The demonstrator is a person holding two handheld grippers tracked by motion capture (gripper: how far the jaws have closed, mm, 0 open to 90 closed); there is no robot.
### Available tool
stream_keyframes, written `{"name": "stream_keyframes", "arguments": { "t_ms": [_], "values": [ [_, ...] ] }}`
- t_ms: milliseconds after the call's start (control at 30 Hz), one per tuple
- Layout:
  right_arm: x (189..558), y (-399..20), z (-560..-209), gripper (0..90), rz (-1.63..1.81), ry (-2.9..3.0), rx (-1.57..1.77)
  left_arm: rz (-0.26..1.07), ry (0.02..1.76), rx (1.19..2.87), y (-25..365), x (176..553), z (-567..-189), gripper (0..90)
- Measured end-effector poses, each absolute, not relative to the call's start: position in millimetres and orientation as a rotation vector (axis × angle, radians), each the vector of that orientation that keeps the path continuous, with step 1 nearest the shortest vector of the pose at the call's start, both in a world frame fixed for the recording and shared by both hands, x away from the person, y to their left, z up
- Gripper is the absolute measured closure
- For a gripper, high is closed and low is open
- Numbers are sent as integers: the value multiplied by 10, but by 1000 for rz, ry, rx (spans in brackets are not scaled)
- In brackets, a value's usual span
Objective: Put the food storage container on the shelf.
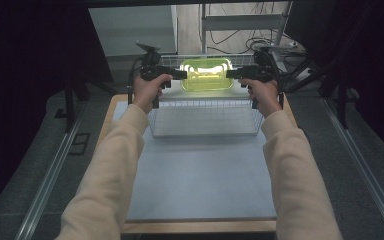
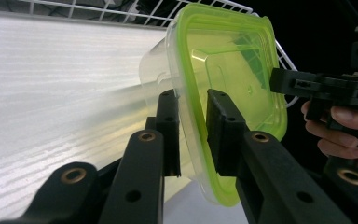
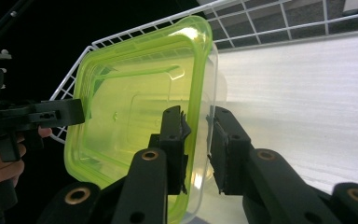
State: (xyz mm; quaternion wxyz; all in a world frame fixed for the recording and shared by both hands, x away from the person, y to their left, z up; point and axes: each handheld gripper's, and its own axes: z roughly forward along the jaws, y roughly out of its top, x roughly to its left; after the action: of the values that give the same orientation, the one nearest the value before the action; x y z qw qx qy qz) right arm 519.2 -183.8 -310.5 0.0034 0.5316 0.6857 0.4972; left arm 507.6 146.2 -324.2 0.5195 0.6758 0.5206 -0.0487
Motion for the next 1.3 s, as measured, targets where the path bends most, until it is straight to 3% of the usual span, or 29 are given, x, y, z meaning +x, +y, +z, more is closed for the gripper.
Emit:
{"name": "stream_keyframes", "arguments": {
  "t_ms": [733, 833, 867, 900, 1067, 1300],
  "values": [
    [5200, -1777, -3159, 630, 1473, 2092, 1646, -72, 1254, 1579, 1436, 5174, -3386, 644],
    [5193, -1778, -3156, 568, 1455, 2090, 1639, -54, 1263, 1584, 1441, 5181, -3395, 506],
    [5192, -1778, -3155, 544, 1460, 2088, 1637, -47, 1260, 1588, 1447, 5189, -3403, 506],
    [5185, -1781, -3152, 513, 1467, 2085, 1627, -55, 1255, 1581, 1454, 5194, -3408, 446],
    [5132, -1789, -3095, 428, 1509, 2047, 1572, -15, 1225, 1533, 1499, 5143, -3348, 306],
    [5012, -1866, -3032, 374, 1578, 2038, 1474, 17, 1184, 1542, 1556, 4990, -3257, 230]
  ]
}}
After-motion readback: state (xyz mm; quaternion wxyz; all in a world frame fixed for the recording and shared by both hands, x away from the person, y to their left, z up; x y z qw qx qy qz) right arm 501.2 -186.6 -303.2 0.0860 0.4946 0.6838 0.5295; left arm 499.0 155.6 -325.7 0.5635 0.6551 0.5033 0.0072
